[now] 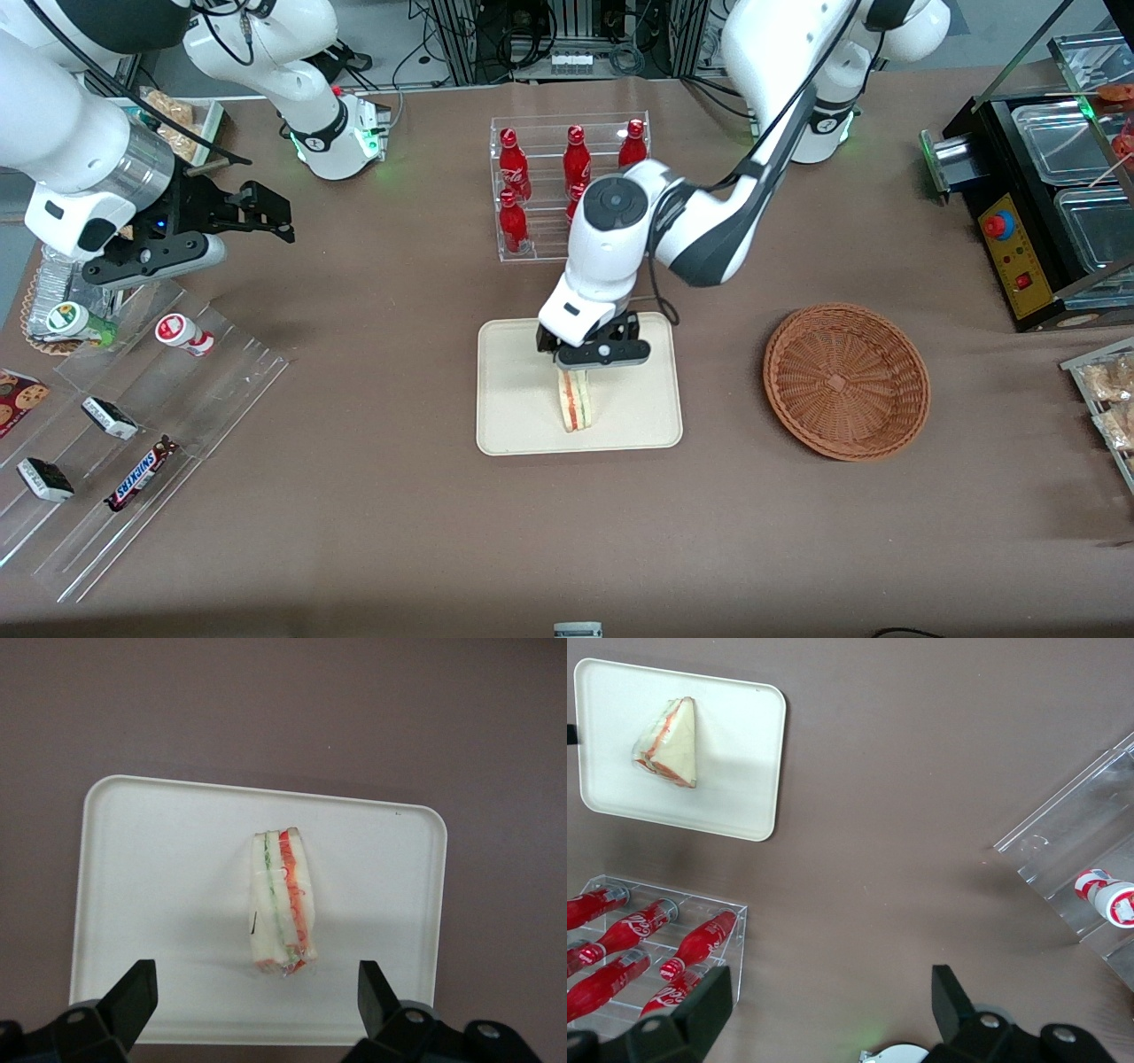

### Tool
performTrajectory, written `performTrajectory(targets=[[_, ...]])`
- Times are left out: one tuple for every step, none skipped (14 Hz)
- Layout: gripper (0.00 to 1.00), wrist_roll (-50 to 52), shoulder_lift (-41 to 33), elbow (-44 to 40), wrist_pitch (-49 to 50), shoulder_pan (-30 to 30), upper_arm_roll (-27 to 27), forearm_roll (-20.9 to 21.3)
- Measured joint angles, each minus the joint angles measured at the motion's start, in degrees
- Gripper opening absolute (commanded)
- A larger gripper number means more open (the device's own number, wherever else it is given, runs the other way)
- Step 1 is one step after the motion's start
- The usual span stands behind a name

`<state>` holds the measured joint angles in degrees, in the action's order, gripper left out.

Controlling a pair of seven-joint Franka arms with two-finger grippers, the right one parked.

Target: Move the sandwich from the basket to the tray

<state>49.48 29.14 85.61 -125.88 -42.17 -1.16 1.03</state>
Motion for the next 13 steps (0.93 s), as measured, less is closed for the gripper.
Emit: performTrajectory(targets=[[1.00, 0.0, -1.9, 0.0, 1.8, 0.4, -0.4, 0.0], [1.00, 0.0, -3.7, -0.1, 4.0, 1.3, -0.7, 0.0], [1.00, -0.1, -5.2, 0.0, 6.6, 2.6, -0.9, 0.0], [1.00, -0.2, -6.5, 0.1, 8.9, 4.0, -0.9, 0.0], [1.00, -0.2, -7.4, 0.2, 10.8, 5.5, -1.0, 0.0], [1.00, -0.3, -8.1, 0.5, 12.6, 7.2, -1.0, 0.0], [1.00, -0.4, -8.6, 0.6, 14.3, 8.9, -1.1, -0.1], [1.00, -0.7, -9.0, 0.9, 15.7, 10.8, -1.1, -0.1], [1.00, -1.6, -9.3, 1.3, 16.6, 12.6, -1.1, -0.1], [1.00, -3.2, -9.8, 1.7, 17.4, 14.3, -1.2, -0.1], [1.00, -5.3, -10.4, 2.2, 18.4, 15.9, -1.2, -0.1], [1.00, -7.3, -11.1, 2.7, 19.8, 17.5, -1.2, -0.1], [1.00, -9.5, -11.7, 2.9, 21.5, 19.1, -1.2, -0.1]])
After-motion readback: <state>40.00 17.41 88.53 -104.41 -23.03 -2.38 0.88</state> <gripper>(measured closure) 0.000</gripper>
